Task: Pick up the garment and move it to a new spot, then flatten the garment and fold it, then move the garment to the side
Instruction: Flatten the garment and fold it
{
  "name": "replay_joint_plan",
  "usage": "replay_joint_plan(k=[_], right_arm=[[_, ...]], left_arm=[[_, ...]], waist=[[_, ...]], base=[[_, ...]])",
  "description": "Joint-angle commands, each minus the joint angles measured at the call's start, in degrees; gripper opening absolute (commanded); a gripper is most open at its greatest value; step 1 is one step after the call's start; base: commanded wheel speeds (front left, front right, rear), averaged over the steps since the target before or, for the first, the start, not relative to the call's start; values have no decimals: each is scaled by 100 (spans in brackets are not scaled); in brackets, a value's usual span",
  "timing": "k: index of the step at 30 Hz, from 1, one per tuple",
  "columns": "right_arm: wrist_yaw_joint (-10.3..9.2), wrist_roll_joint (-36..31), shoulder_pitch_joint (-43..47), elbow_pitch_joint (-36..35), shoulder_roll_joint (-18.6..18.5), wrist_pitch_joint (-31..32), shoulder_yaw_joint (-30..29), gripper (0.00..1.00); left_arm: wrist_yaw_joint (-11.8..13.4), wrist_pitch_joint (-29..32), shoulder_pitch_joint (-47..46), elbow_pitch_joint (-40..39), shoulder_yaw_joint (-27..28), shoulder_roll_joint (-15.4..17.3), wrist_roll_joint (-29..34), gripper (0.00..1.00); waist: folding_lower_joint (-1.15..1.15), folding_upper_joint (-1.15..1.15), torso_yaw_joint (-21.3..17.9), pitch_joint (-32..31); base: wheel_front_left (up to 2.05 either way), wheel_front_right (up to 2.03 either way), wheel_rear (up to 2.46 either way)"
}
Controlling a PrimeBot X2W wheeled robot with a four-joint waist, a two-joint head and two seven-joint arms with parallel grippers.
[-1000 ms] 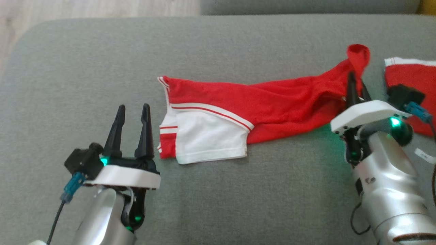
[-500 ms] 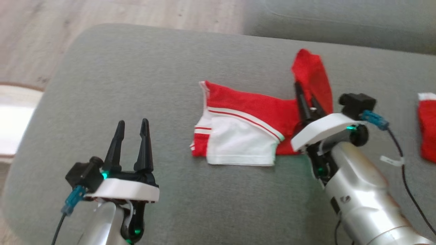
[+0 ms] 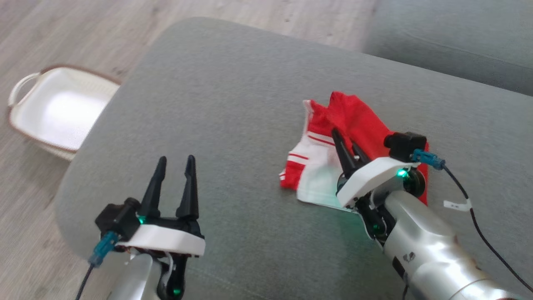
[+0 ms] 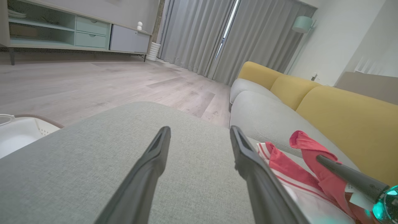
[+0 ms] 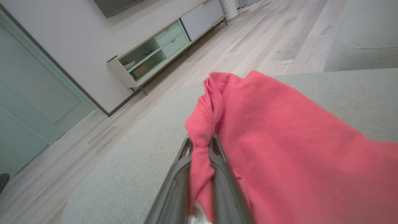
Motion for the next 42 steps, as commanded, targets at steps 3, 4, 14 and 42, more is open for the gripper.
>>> replay_joint_plan(k=[3, 4, 14, 42], right_arm=[[-4, 206, -263, 6, 108, -62, 271, 0], [-4, 283, -274, 55, 108, -71, 326, 0], [-4, 1575, -321, -354, 108, -80, 1262, 100], [-4, -4107, 1422, -2480, 85, -140, -3187, 100]], left_arm=[[-32, -29, -173, -106, 67, 0, -42, 100], [-32, -29, -175, -87, 40, -2, -46, 100], [-32, -29, -196, 137, -70, 26, -121, 100], [-32, -29, -122, -986, 937, -65, 584, 100]], waist=[[0, 0, 319, 85], [0, 0, 367, 102], [0, 0, 363, 132], [0, 0, -2086, 126]], base=[[0, 0, 0], [0, 0, 0], [0, 0, 0], [0, 0, 0]])
